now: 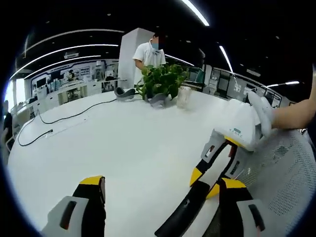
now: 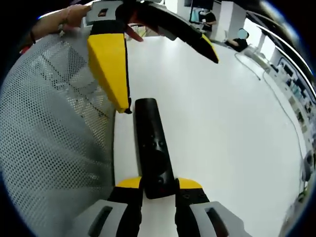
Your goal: Press the specified remote control buttons in sequence, fully releasing each button before pressing the next.
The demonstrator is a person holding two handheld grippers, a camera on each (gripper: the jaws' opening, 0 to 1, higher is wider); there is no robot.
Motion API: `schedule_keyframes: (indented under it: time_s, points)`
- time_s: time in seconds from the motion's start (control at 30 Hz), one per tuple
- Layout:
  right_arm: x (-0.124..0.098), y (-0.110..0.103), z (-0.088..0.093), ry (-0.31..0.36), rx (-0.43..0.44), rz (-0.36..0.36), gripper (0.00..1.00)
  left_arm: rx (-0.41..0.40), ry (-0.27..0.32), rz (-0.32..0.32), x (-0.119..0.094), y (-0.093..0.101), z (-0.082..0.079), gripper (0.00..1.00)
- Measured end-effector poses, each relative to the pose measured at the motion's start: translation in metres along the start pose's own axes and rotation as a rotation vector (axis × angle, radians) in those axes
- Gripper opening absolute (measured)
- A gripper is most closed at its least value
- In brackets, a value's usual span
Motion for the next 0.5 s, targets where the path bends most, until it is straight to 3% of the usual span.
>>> schedule_keyframes:
  time_s: [0.27, 0.5]
  points:
    - [0.002, 0.004, -0.003, 0.028, 0.024, 0.002, 0.22, 0.05, -0.006, -0.02, -0.015, 0.006, -0.007, 1.0]
    - [0.003, 0.009, -0.004, 0.019, -0.008, 0.006, 0.22, 0.046, 0.035, -0.04, -0.032, 0.006, -0.02, 1.0]
Point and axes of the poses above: the point that each gripper's makers call its tool centre point, and the gripper's own axes: x roughly forward along the fingers, y roughly to its right, z roughly out of its underside, the point moved 7 cm from there along -x, roughly backward along the fingers, and after that the axes turned 6 degrees about -x, right-handed, at the moved point
